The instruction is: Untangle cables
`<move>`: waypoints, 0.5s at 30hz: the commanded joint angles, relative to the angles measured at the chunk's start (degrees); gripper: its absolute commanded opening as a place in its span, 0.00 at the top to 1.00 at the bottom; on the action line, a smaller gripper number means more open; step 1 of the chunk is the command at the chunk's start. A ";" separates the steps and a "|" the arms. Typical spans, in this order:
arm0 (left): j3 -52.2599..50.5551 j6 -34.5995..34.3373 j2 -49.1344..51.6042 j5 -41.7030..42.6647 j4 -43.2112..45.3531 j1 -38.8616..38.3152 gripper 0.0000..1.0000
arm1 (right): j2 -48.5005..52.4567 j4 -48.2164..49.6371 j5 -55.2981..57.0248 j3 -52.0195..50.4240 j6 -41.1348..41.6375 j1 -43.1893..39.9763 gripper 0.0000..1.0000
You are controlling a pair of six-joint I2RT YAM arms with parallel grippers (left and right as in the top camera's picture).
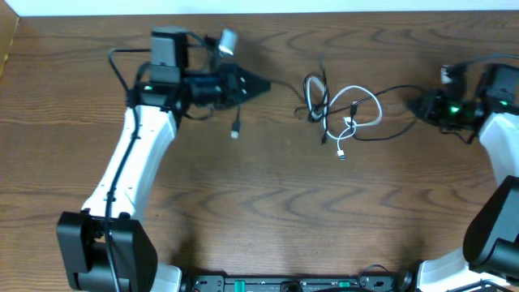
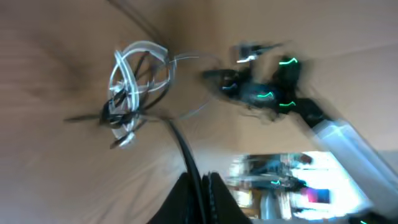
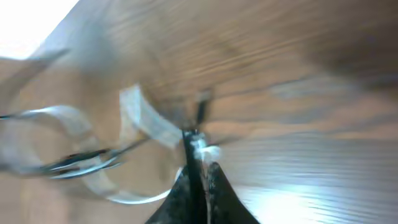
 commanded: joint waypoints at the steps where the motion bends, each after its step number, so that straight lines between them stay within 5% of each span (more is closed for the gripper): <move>1: 0.42 9.70 -0.17 -18.25 -6.88 -5.11 0.79 | 0.46 -0.94 -5.60 0.02 -1.49 3.04 0.84; 2: 0.42 10.56 0.26 -21.99 -9.03 -6.67 0.60 | 0.33 -1.07 -2.36 0.02 1.36 3.41 0.73; 4: 0.42 10.71 1.55 -28.39 -11.08 -8.68 0.41 | -0.17 -1.33 1.49 0.02 3.10 3.56 0.49; 5: 0.42 10.69 2.43 -31.15 -11.37 -9.44 0.36 | -0.72 -1.99 4.31 0.02 3.67 3.56 0.32; 8: 0.42 10.64 5.11 -33.88 -10.27 -10.60 0.34 | -3.19 -2.97 13.73 0.02 4.07 4.15 0.02; 15: 0.42 10.01 13.90 -33.53 5.99 -17.05 0.38 | -7.96 -1.81 17.09 0.00 4.04 6.25 0.01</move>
